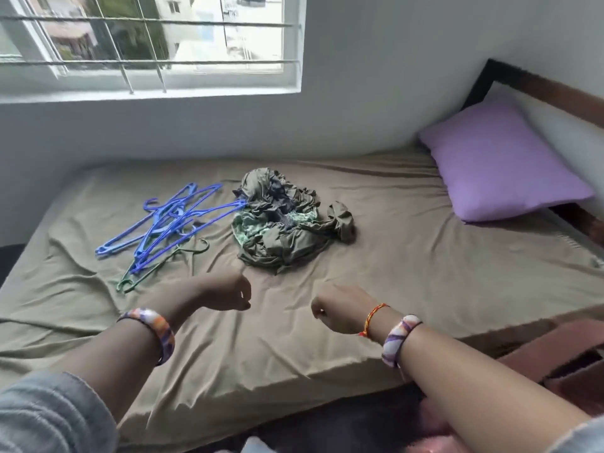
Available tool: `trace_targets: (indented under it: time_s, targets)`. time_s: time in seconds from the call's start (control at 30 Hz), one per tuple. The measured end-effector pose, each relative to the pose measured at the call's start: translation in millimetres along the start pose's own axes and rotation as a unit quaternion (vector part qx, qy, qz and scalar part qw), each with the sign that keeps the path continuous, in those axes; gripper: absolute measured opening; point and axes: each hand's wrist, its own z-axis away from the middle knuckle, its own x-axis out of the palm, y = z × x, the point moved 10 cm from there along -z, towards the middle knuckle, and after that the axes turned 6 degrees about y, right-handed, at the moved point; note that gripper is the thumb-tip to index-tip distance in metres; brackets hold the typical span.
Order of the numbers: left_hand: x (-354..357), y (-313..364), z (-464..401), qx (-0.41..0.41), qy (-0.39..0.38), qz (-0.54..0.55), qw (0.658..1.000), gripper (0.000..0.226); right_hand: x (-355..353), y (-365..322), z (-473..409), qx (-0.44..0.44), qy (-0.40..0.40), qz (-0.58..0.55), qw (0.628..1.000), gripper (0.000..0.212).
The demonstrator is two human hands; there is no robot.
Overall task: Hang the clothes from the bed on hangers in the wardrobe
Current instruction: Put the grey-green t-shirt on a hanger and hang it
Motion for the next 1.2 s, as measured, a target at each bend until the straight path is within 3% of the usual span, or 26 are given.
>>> trace_targets:
  time_s: [0.2,0.3,0.47,0.53,0.6,0.67,0.7,0.73,0.77,0.83,0.87,0.9,0.97,1.03,1.13,1.17,1.2]
  targets:
    - [35.4,-52.8,-116.8,-0.024,-0.035,0.07,0.997,0.029,61.1,45.4,-60.5,0.048,-0.124,-0.044,0.99,0.031]
    - [37.2,-65.4,-171.6,-0.04,-0.022,0.192,0.98,0.032,92.0,69.0,-83.9,0.094,-0.194,-0.083,0.973,0.031]
    - [52.9,-87.1,-261.5,-0.115,-0.043,0.472,0.873,0.065,119.2,97.0,-116.2,0.163,-0.23,-0.13,0.95,0.033]
    - [73.2,-86.2,-284.0,-0.17,-0.092,0.573,0.796,0.058,125.7,99.1,-123.9,0.187,-0.239,-0.159,0.94,0.033]
    - [78.7,-77.7,-297.4,-0.187,-0.115,0.639,0.737,0.034,132.9,99.8,-125.7,0.208,-0.255,-0.182,0.927,0.034]
    - [69.0,-77.7,-304.9,-0.191,-0.079,0.638,0.742,0.008,134.9,100.9,-129.8,0.257,-0.226,-0.255,0.904,0.033]
    - [58.9,-76.3,-304.4,-0.176,-0.054,0.644,0.742,0.009,133.7,105.1,-133.0,0.309,-0.183,-0.332,0.872,0.033]
    - [49.3,-69.7,-300.4,-0.143,-0.062,0.664,0.732,0.011,135.2,112.4,-135.5,0.392,-0.12,-0.437,0.801,0.033]
    - [40.9,-50.7,-290.7,-0.083,-0.115,0.69,0.71,0.012,138.4,122.9,-134.5,0.475,-0.047,-0.54,0.694,0.034]
    - [34.9,-2.1,-245.5,0.087,-0.297,0.65,0.694,0.015,153.6,140.6,-133.1,0.575,0.074,-0.653,0.487,0.051]
    - [39.8,16.3,-215.0,0.154,-0.381,0.593,0.692,0.02,162.5,144.4,-134.8,0.588,0.09,-0.679,0.431,0.066]
    - [48.5,27.7,-188.5,0.202,-0.44,0.539,0.689,0.023,173.1,147.2,-135.4,0.589,0.09,-0.69,0.411,0.073]
    - [70.9,34.5,-162.3,0.22,-0.489,0.491,0.687,0.02,178.8,146.6,-132.8,0.591,0.087,-0.687,0.413,0.048]
    - [96.3,23.7,-160.8,0.191,-0.481,0.469,0.716,0.014,170.6,140.6,-129.8,0.591,0.073,-0.65,0.472,0.009]
    - [123.8,-20.8,-184.5,0.087,-0.366,0.413,0.829,0.01,157.7,122.6,-130.7,0.557,0.047,-0.626,0.543,0.027]
    - [121.4,-37.4,-196.6,0.016,-0.292,0.464,0.836,0.013,153.3,113.5,-131.0,0.541,0.032,-0.617,0.571,0.03]
    - [115.9,-57.4,-207.2,-0.078,-0.201,0.546,0.809,0.014,146.3,103.1,-131.7,0.517,0.011,-0.599,0.611,0.032]
